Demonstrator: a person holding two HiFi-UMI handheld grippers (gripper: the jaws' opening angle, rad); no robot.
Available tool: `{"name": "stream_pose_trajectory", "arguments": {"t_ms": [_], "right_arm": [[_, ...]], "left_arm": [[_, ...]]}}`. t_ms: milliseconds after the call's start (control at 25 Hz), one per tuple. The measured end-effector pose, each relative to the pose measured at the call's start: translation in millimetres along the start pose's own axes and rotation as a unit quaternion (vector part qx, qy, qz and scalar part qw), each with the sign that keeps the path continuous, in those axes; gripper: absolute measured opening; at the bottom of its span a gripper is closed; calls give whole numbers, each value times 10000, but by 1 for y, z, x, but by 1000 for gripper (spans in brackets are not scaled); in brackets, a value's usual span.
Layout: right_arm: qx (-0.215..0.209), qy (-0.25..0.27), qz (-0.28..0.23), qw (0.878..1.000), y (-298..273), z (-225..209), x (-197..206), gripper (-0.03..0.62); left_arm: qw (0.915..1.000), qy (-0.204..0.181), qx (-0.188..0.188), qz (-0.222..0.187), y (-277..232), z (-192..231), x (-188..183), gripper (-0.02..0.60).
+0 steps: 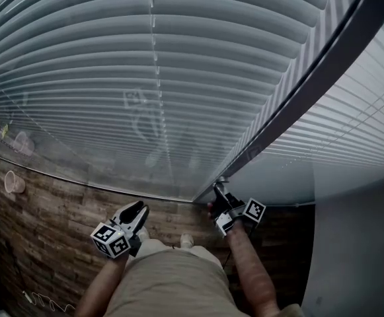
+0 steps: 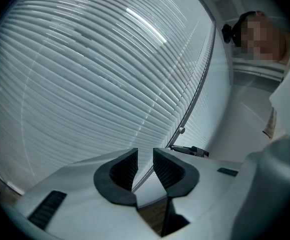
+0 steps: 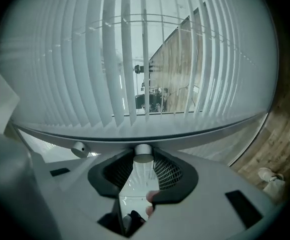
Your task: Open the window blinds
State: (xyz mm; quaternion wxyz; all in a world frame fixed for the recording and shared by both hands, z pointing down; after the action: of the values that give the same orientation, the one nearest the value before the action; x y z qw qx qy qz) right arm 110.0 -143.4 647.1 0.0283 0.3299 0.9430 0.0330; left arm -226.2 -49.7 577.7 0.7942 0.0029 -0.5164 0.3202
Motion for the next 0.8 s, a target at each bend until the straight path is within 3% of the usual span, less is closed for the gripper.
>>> {"name": "stream_pose_trajectory", "arguments": {"t_ms": [80, 160, 240, 280, 320, 440, 480, 520, 560, 640, 680, 720, 800], "right_arm": [[-27, 335, 55, 9994, -1, 4, 0, 129], [49, 1081, 341, 9935, -4, 13, 3, 159], [482, 2116, 734, 9734, -4, 20, 7, 203], [828, 2757, 921, 9532, -3, 22, 10, 207], [1194, 3489, 1085, 9232, -3, 24, 14, 207], [1973, 5486, 1318, 8017, -6, 37, 24, 206], [2108, 5856, 1316, 7716, -8, 40, 26, 206], [2219, 6081, 1281, 7513, -10, 42, 28, 206], [2322, 6209, 1231, 7385, -11, 44, 30, 198], [2494, 6295, 1147, 7268, -13, 45, 31, 148], [2543, 6272, 1119, 7276, -14, 44, 31, 135], [2555, 6198, 1094, 7339, -14, 44, 31, 135], [2482, 5900, 1056, 7610, -12, 43, 28, 129]], "left_arm": [[10000, -5, 1, 1, 0, 0, -1, 106], [10000, -21, 9, 1, 0, -1, -1, 106], [10000, -23, 8, 2, 0, 0, -1, 106], [10000, -17, 1, 3, 0, 0, -1, 106], [10000, -10, -5, 6, 1, 0, -1, 107], [10000, -7, -5, 19, 0, 0, 0, 106], [10000, -10, 1, 19, -1, 0, 0, 106], [10000, -12, 5, 16, -1, 0, 0, 107], [10000, -14, 7, 12, -1, 0, 0, 106], [10000, -13, -1, -1, -1, 1, -1, 106], [10000, -10, -9, -7, 0, 1, -1, 106], [10000, -5, -17, -10, 0, 2, -1, 106], [10000, 11, -33, -11, 1, 3, -1, 106]]}}
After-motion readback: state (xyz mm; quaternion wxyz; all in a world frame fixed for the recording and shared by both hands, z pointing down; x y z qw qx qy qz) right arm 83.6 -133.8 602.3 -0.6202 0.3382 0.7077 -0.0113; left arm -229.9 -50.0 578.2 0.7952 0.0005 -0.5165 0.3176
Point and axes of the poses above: the fingertips, and each gripper's own axes: y backward along the fingers, z to its left, x out of its underside, the point moved 7 cm from there along y, backward along the fingers, and after that the axes turned 8 degrees about -x, right-handed, at the moved point
